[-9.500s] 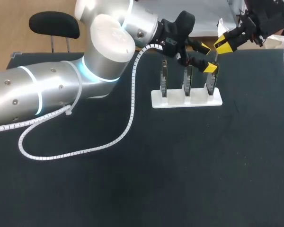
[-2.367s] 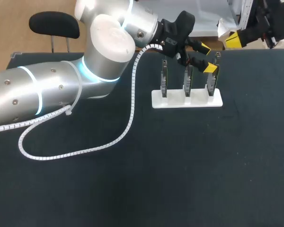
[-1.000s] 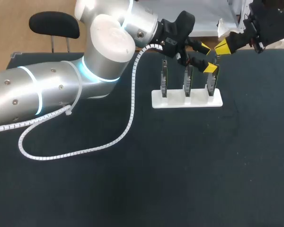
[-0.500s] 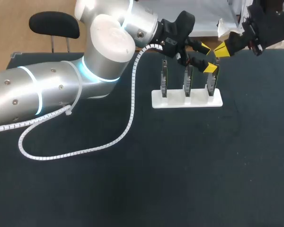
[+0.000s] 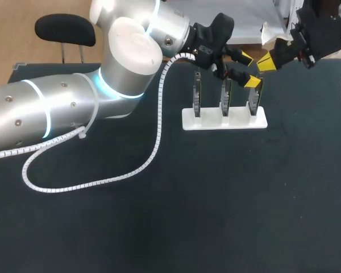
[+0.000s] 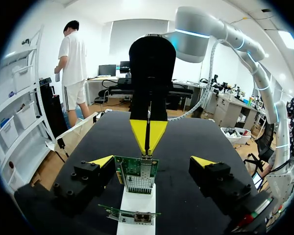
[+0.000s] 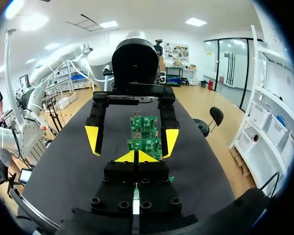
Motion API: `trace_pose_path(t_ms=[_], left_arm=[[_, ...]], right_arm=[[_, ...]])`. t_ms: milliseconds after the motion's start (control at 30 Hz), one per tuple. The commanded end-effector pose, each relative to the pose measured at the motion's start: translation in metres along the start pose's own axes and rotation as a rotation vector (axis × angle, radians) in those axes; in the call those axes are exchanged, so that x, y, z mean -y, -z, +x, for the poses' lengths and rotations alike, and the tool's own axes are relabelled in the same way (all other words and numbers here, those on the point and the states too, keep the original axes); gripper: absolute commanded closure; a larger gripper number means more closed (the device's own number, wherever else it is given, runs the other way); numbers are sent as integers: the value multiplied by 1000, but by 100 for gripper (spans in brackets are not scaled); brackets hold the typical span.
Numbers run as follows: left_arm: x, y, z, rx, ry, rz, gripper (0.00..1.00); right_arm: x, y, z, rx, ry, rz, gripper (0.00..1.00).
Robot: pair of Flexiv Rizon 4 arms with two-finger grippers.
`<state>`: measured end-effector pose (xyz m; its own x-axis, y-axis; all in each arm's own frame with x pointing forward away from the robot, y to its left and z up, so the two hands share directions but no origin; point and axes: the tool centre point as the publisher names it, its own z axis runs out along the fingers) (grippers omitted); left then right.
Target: Pick up the optical module with the left hand, and insert it into the network port with the right hand.
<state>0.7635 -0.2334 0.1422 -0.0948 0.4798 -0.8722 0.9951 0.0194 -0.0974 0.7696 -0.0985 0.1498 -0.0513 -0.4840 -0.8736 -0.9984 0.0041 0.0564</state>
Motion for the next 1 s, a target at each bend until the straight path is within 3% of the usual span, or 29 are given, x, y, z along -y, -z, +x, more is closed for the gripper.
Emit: trace_pose_path(t_ms=[33, 1000], left_arm=[[0, -1, 0, 0, -1, 0, 0], [0, -1, 0, 0, -1, 0, 0]], right_arm=[[3, -2, 3, 2, -2, -6, 100], [1, -8, 10, 16, -25, -12, 100]])
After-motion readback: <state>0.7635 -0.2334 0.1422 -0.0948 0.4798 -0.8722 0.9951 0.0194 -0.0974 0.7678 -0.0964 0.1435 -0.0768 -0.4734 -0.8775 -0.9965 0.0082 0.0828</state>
